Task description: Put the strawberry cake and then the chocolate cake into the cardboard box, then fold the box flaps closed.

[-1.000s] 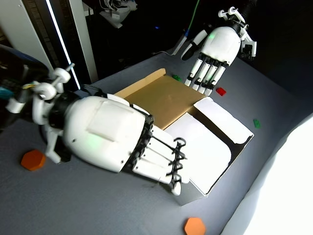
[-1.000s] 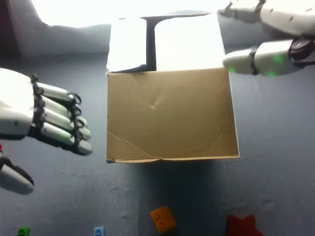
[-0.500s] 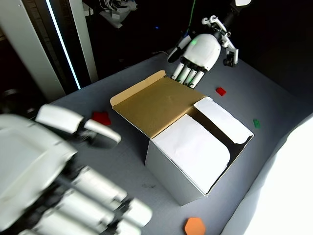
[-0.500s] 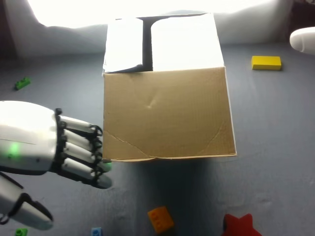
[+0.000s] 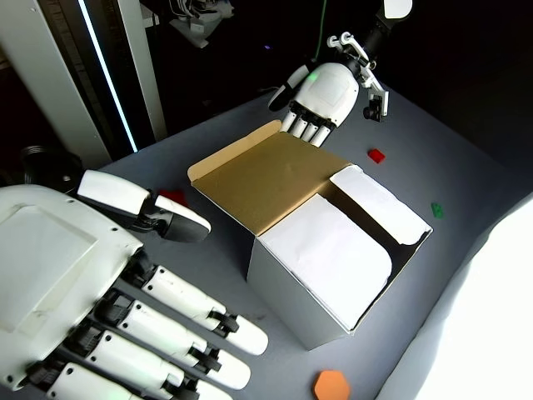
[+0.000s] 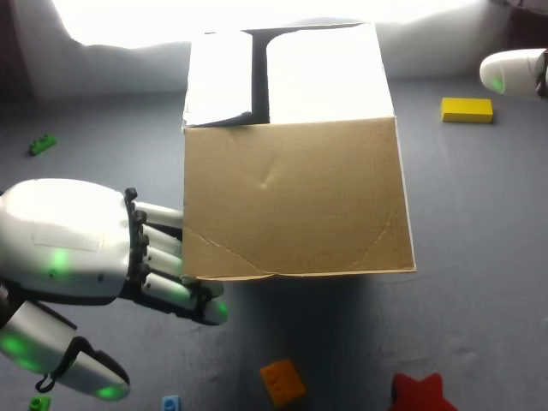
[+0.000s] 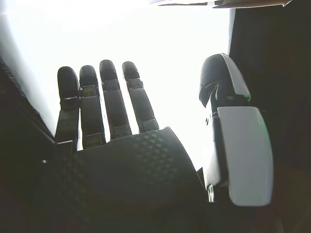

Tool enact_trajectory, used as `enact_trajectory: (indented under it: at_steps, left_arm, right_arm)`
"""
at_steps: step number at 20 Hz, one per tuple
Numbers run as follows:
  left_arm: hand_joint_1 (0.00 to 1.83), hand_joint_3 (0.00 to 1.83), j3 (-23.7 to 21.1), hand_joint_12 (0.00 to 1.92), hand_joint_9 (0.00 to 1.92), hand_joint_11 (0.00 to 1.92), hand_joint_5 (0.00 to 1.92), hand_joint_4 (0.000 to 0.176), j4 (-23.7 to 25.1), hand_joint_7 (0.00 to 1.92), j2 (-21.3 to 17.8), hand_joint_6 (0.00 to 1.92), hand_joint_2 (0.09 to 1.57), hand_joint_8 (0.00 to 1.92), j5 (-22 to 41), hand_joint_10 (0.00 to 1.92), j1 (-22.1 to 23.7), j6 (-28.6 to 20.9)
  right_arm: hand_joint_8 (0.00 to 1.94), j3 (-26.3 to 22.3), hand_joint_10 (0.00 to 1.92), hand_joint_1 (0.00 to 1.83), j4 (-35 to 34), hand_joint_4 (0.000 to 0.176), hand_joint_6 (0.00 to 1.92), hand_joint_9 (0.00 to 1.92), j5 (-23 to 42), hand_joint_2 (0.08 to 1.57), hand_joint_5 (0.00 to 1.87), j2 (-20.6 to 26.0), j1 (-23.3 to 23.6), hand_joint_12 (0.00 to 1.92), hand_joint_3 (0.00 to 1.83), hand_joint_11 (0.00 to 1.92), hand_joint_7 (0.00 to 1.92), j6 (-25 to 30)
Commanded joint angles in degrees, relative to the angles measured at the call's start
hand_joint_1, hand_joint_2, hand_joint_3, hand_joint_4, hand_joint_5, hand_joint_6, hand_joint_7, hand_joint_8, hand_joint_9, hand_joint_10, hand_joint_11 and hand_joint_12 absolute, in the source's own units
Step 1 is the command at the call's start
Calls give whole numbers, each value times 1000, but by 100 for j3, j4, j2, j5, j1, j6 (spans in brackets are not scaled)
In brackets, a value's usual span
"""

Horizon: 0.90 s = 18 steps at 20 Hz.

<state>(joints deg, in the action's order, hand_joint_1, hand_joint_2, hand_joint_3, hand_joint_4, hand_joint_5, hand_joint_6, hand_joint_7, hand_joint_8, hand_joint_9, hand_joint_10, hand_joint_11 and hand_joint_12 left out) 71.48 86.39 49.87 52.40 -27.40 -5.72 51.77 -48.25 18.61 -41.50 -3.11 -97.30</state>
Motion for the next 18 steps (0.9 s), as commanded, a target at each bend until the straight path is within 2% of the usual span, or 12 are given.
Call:
enact_trajectory:
  at_steps: [1, 4, 8, 15, 18]
  left_arm:
    - [24, 0, 13, 982, 304, 0, 280, 44, -410, 305, -55, 0, 1231, 0, 301, 0, 58, -13]
    - [24, 0, 12, 982, 304, 0, 280, 44, -411, 305, -99, 0, 1231, 0, 364, 0, 141, -133]
    - [24, 0, 42, 982, 304, 0, 280, 44, -410, 305, -170, 0, 1231, 0, 526, 0, 497, -371]
    - [24, 0, 405, 982, 304, 0, 280, 44, -266, 305, -178, 0, 1231, 0, 672, 0, 1755, -1004]
    - [24, 0, 602, 982, 304, 0, 280, 44, -146, 305, -55, 0, 1231, 0, 681, 0, 2335, -1302]
  right_arm:
    - [0, 18, 1, 89, 117, 0, 0, 196, 579, 1178, 171, 79, 55, 723, 1, 0, 221, 45]
    - [0, 18, 1, 89, 117, 0, 0, 196, 742, 1178, 171, 80, 52, 723, 1, 0, 221, 139]
    - [0, 17, 1, 89, 117, 0, 0, 196, 784, 1178, 171, 81, 47, 723, 1, 0, 221, 199]
    - [0, 17, 1, 89, 117, 0, 0, 196, 815, 1178, 171, 80, 47, 722, 0, 0, 221, 223]
    - [0, 17, 1, 89, 117, 0, 0, 196, 893, 1178, 171, 80, 47, 722, 0, 0, 221, 233]
